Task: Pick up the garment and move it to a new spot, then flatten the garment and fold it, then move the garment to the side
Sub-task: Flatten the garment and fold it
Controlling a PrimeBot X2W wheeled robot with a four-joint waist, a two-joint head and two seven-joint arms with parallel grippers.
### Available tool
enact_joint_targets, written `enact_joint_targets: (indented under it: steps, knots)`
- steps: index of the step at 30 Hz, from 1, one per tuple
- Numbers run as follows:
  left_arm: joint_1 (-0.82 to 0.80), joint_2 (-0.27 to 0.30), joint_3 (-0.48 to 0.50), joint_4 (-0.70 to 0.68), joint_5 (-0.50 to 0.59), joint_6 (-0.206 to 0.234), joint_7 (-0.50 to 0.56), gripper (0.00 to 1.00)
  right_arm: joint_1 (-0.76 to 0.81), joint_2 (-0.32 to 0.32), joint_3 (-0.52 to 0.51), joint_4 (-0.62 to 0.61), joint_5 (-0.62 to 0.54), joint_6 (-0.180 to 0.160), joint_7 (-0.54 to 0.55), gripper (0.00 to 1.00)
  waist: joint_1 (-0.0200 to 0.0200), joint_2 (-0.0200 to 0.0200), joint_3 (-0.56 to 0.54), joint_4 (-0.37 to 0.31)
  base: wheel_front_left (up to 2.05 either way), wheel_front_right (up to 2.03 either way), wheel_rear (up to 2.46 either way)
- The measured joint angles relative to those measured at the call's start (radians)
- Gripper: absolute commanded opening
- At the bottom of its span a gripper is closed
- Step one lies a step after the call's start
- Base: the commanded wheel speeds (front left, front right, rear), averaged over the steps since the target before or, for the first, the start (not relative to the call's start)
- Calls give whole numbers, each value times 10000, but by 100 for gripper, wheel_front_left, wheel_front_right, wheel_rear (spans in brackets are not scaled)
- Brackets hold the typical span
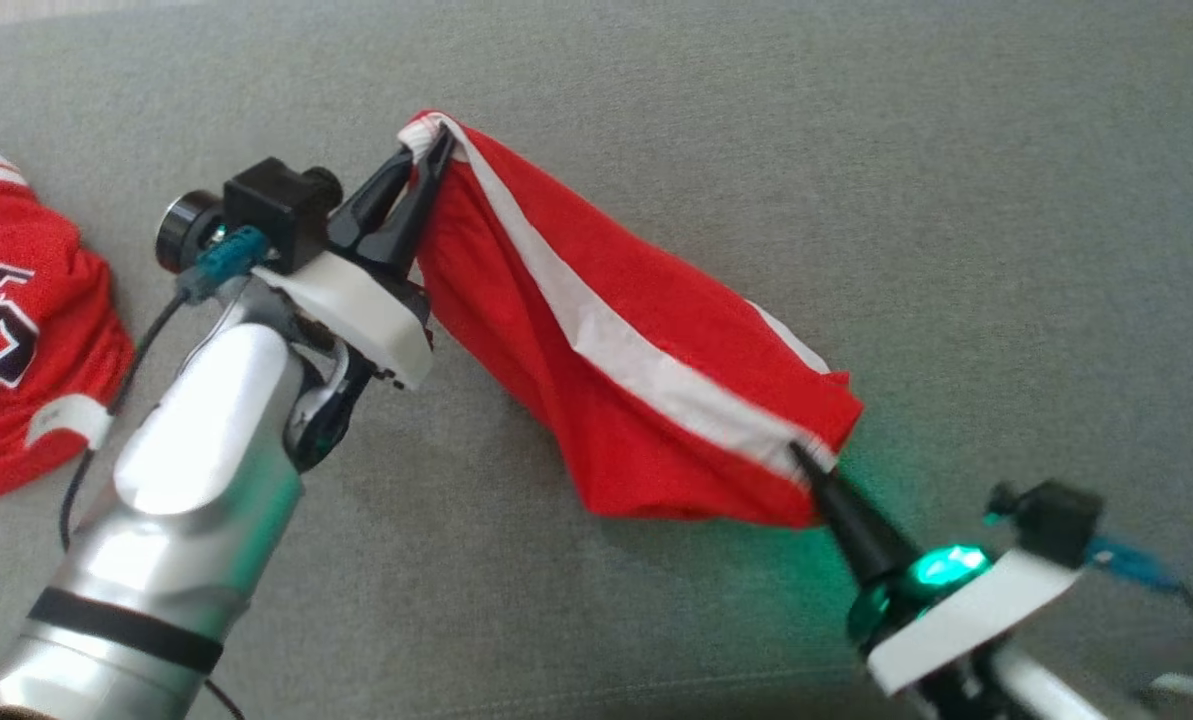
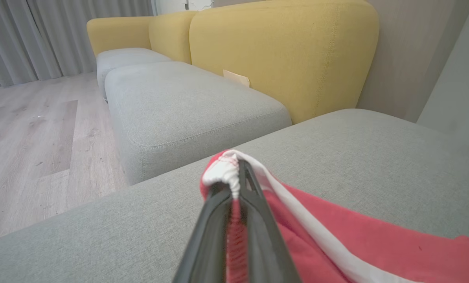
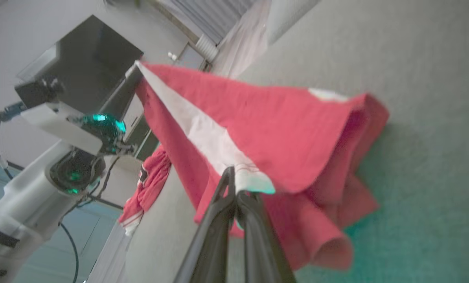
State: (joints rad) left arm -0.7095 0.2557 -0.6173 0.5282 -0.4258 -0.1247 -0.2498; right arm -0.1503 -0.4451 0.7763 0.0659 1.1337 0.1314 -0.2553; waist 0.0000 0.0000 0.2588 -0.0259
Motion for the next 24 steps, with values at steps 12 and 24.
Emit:
enact_joint_targets:
  steps: [12, 24]
  knots:
    - [-1693, 445, -562, -652, -2464, 0, 309, 0, -1821, -1453, -3212, -1154, 213, 0, 0, 0, 0, 0, -34, -829, 0, 0, 0]
    - [-7171, -598, -1127, 301, -3250, 0, -10, 0, -9320, -2700, -3603, 1003, 347, 0, 522, 0, 2, 0, 1321, -1236, 0, 0, 0]
